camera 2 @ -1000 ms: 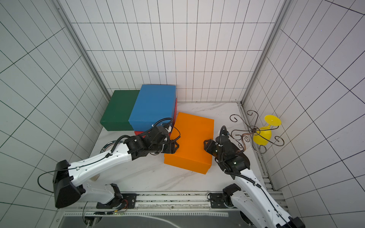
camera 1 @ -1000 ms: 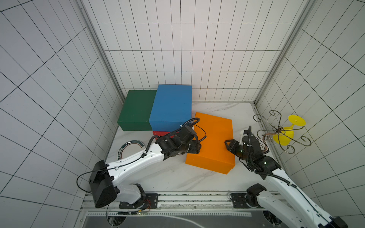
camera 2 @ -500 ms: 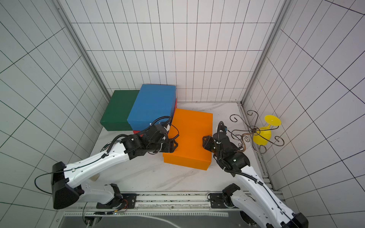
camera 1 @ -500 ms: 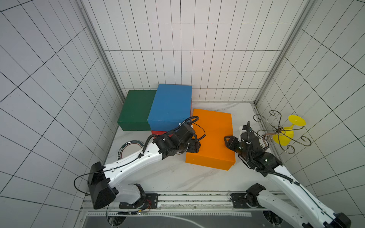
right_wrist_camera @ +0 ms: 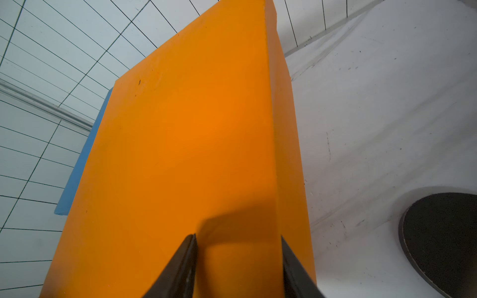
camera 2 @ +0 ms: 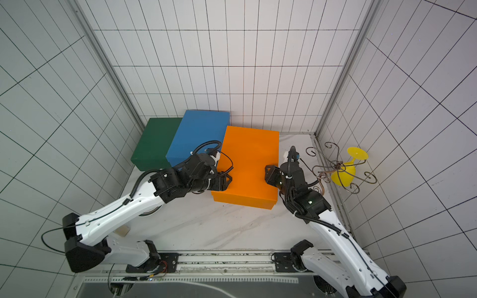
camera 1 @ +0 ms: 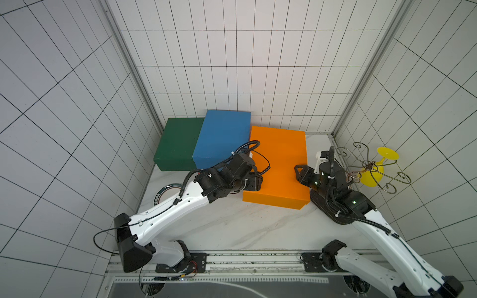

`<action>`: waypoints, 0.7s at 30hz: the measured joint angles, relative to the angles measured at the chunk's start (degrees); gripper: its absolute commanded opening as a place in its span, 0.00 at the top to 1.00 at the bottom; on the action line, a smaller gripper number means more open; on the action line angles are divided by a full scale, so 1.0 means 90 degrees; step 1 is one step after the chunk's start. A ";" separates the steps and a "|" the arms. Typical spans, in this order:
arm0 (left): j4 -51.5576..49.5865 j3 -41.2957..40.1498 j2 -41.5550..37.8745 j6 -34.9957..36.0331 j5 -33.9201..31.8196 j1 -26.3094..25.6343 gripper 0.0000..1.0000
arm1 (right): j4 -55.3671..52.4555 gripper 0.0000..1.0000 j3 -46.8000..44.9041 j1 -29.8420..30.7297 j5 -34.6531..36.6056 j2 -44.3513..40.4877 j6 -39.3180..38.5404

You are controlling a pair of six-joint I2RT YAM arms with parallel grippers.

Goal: Stack the shoeboxes
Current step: Place the shoebox at the shoebox.

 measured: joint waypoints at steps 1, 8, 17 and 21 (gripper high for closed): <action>-0.0019 0.0070 0.0007 0.0022 -0.0022 0.0000 0.33 | -0.0012 0.54 0.0100 0.0007 0.0044 0.0027 -0.0051; -0.0233 0.0979 0.0211 0.0313 -0.0265 0.0000 0.32 | -0.0044 0.54 0.0908 0.0010 0.0291 0.0216 -0.0311; -0.0413 0.1586 0.0233 0.0692 -0.0767 0.0029 0.29 | 0.0175 0.54 0.1583 0.0129 0.0376 0.0678 -0.0454; -0.0614 0.1787 0.0231 0.0852 -0.1073 0.0029 0.27 | 0.0340 0.54 0.1693 0.0219 0.0367 0.0937 -0.0447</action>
